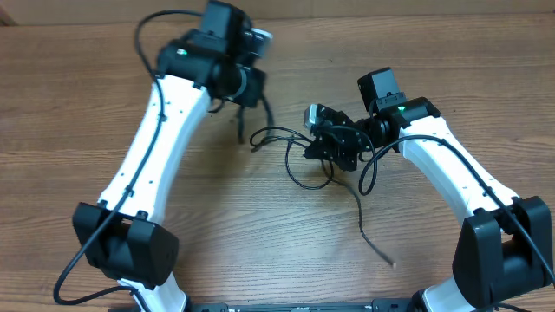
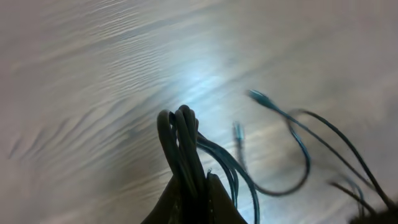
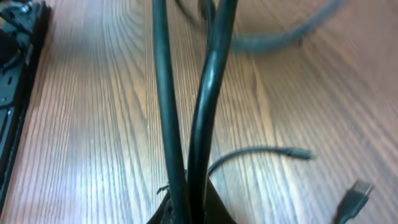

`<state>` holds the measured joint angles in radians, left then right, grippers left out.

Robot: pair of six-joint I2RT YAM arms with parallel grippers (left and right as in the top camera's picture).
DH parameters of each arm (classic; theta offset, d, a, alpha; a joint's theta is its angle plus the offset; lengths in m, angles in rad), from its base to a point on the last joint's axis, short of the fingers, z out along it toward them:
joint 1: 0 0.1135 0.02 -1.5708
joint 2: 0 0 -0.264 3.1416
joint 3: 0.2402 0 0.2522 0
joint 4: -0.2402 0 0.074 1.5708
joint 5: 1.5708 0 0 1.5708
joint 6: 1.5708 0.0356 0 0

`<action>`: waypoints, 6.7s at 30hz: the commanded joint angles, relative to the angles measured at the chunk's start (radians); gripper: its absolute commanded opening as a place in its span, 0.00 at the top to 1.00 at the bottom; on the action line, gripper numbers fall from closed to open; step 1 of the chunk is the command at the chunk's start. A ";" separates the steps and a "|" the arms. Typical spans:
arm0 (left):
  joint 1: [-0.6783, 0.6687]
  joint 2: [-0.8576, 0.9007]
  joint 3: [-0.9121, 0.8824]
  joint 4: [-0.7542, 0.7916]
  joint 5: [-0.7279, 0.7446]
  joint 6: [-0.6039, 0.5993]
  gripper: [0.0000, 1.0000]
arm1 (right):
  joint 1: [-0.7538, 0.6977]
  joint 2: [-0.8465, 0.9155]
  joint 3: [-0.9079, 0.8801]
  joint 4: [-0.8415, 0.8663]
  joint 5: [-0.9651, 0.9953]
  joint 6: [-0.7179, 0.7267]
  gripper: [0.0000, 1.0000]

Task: Untangle cables

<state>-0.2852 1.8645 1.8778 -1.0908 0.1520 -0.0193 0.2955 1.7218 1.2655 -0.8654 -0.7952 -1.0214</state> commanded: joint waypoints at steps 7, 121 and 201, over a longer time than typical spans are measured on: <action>0.179 -0.029 0.031 -0.046 0.024 -0.364 0.96 | 0.006 0.003 -0.010 -0.030 0.283 0.192 0.96; 0.046 -0.029 0.031 -0.418 1.289 1.096 0.96 | 0.006 -0.429 0.150 0.065 0.151 0.594 0.96; 0.008 -0.028 0.031 -0.056 1.221 0.378 0.00 | -0.087 -0.403 0.150 0.205 0.199 1.115 0.96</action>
<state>-0.2600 1.8641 1.8877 -1.1969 1.3663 0.5072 0.2092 1.3216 1.3926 -0.6823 -0.5331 0.0708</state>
